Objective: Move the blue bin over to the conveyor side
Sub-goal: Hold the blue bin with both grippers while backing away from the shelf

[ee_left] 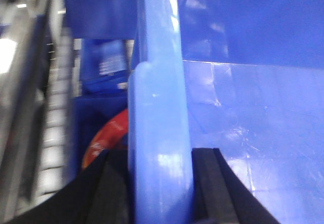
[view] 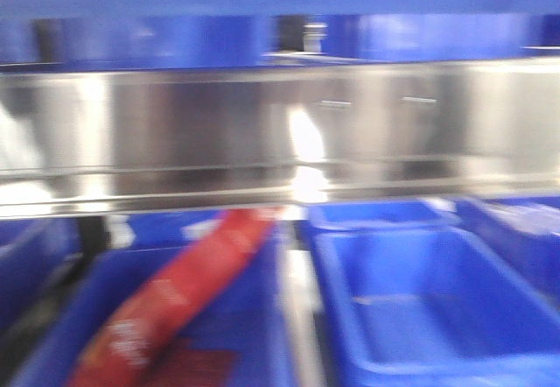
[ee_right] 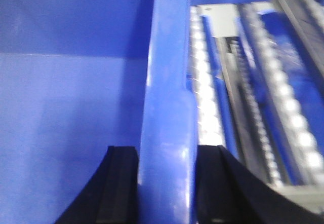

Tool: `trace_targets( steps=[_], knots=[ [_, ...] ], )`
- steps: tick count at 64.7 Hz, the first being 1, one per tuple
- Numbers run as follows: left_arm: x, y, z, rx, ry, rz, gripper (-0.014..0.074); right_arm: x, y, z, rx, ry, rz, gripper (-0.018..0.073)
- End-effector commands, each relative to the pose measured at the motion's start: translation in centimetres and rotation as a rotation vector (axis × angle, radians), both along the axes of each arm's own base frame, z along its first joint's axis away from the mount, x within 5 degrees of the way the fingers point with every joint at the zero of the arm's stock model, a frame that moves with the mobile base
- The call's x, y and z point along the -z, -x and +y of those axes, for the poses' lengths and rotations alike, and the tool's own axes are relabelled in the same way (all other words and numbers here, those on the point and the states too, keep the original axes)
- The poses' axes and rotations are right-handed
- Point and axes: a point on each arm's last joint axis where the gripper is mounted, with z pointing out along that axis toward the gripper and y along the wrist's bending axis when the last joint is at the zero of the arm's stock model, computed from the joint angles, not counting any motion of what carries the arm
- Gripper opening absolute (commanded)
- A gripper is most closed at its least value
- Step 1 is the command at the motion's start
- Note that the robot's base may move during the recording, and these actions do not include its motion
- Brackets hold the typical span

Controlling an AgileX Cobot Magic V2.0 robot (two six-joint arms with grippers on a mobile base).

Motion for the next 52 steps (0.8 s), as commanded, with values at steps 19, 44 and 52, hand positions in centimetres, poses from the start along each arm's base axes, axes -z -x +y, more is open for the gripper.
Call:
trace_targets(
  steps=[19, 44, 52],
  knots=[
    [-1.63, 0.68, 0.00, -0.003, -0.008, -0.138, -0.0022, -1.62, 0.49, -0.78, 0.018, 0.013, -0.142, -0.0088],
    [-1.63, 0.68, 0.00, -0.003, -0.008, -0.138, -0.0022, -1.62, 0.49, -0.78, 0.018, 0.013, -0.142, -0.0088],
    [-1.63, 0.68, 0.00, -0.003, -0.008, -0.138, -0.0022, -1.62, 0.49, -0.78, 0.018, 0.013, -0.142, -0.0088]
  ],
)
